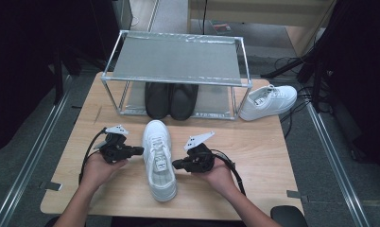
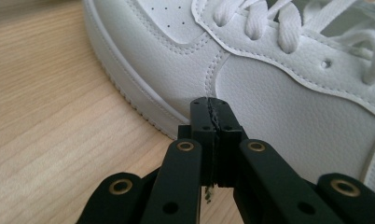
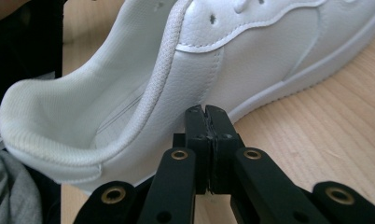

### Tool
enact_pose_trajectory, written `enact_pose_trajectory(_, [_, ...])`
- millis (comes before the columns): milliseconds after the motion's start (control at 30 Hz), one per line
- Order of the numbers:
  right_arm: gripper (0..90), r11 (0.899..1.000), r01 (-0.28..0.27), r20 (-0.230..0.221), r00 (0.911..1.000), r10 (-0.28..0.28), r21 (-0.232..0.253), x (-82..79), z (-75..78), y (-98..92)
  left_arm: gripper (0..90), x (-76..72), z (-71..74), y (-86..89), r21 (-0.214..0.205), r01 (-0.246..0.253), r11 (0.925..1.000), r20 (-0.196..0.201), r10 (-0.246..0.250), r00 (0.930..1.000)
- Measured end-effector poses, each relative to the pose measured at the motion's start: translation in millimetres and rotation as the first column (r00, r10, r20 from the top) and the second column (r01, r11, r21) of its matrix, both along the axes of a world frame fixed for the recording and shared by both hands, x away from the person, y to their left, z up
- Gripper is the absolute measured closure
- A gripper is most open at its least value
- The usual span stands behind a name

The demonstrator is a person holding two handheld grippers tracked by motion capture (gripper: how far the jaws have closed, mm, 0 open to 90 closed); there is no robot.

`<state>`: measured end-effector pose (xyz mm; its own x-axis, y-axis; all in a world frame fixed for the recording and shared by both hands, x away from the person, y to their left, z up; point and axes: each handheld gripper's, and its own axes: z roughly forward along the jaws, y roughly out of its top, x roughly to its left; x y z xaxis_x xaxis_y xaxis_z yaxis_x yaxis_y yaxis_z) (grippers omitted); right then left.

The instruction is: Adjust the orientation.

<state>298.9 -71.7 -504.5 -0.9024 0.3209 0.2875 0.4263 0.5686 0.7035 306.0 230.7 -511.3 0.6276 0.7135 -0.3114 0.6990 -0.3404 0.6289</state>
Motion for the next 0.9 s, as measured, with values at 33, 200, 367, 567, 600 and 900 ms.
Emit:
enact_pose_trajectory(33, [89.8, 1.000, -0.003, 0.000, 1.0000, 0.003, 0.003, -1.1, -0.4, 0.1, 90.0, 0.7, 0.2, -1.8, -0.001, 0.000, 1.0000, -0.001, 0.000, 1.0000])
enact_pose_trajectory(200, [88.9, 1.000, -0.011, -0.008, 0.9999, 0.011, 0.005, -7.3, -0.8, 0.8, 90.0, 6.4, 0.7, -8.7, 0.008, 0.016, 0.9998, 0.007, -0.016, 0.9998])
enact_pose_trajectory(367, [87.7, 1.000, -0.013, -0.017, 0.9998, 0.013, 0.007, -12.7, -1.3, 0.1, 89.7, 12.1, -1.1, -11.8, -0.021, 0.028, 0.9994, -0.006, -0.028, 0.9996])
enact_pose_trajectory(567, [83.0, 1.000, 0.021, 0.007, 0.9997, -0.022, 0.009, -11.3, 0.8, -11.4, 77.5, 18.6, 1.9, -6.8, 0.009, 0.028, 0.9996, -0.030, -0.028, 0.9992])
enact_pose_trajectory(600, [81.0, 1.000, 0.030, 0.013, 0.9995, -0.030, 0.011, -10.6, 1.1, -13.9, 77.0, 19.7, 2.6, -5.1, 0.003, 0.030, 0.9995, -0.031, -0.030, 0.9991])
enact_pose_trajectory(900, [66.8, 0.994, 0.097, 0.042, 0.9943, -0.098, 0.041, 2.6, 1.6, -42.2, 60.6, 23.3, 7.7, 1.2, -0.036, 0.006, 0.9993, -0.014, -0.006, 0.9999])
